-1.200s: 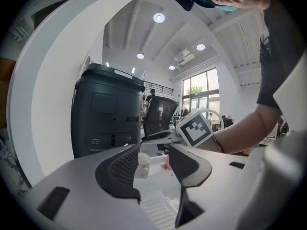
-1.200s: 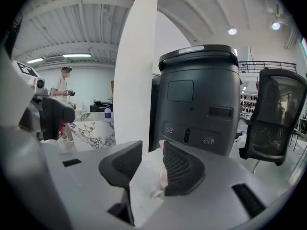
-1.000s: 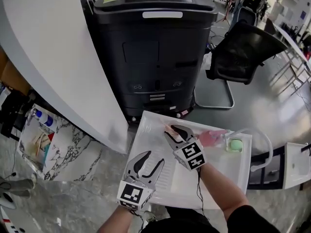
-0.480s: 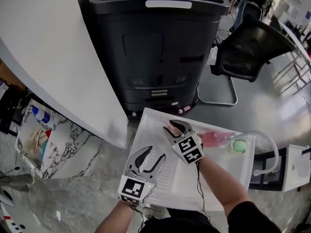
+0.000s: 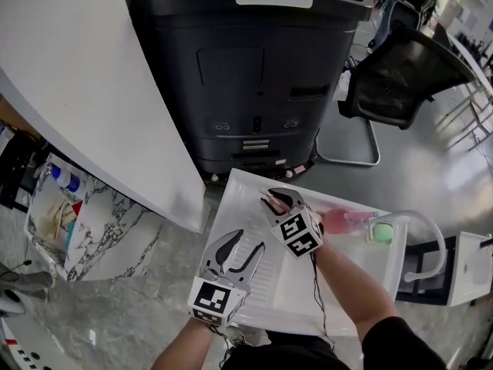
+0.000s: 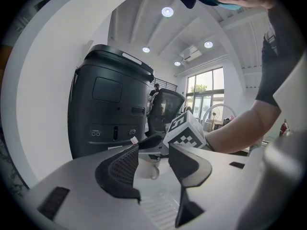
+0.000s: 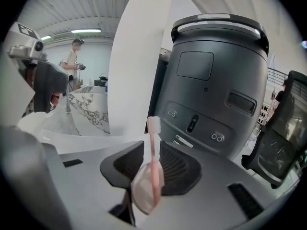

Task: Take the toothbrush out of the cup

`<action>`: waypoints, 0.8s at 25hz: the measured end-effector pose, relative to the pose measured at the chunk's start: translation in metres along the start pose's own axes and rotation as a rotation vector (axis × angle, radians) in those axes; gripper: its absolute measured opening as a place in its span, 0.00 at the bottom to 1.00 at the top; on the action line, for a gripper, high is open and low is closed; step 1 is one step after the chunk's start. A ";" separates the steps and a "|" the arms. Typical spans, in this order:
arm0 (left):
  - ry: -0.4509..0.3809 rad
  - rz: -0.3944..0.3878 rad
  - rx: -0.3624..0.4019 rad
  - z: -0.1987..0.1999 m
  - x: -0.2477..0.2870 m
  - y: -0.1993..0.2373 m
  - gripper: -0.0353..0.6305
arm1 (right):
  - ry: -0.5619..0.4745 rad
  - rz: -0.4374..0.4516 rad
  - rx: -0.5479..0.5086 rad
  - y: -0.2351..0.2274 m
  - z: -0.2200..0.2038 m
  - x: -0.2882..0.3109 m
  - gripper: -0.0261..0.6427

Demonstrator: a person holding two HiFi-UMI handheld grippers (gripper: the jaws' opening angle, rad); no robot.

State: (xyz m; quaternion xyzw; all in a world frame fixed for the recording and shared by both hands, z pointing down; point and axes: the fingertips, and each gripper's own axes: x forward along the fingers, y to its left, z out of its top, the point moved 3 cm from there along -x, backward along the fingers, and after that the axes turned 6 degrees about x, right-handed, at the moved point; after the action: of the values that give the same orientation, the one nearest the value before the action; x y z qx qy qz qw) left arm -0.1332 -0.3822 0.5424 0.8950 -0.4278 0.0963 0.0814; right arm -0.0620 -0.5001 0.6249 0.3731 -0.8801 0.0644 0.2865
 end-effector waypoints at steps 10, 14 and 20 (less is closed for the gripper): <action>-0.006 0.019 -0.006 0.001 -0.003 0.004 0.36 | 0.029 -0.001 -0.027 -0.001 0.003 0.007 0.14; -0.005 0.019 -0.008 0.000 -0.003 0.003 0.36 | 0.038 -0.004 -0.032 -0.002 0.003 0.008 0.10; -0.001 0.020 -0.009 0.000 -0.003 0.003 0.36 | 0.030 -0.002 -0.028 -0.003 0.004 0.007 0.08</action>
State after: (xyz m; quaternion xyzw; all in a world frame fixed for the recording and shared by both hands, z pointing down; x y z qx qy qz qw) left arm -0.1372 -0.3820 0.5415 0.8905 -0.4371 0.0946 0.0844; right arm -0.0656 -0.5085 0.6250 0.3689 -0.8761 0.0577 0.3050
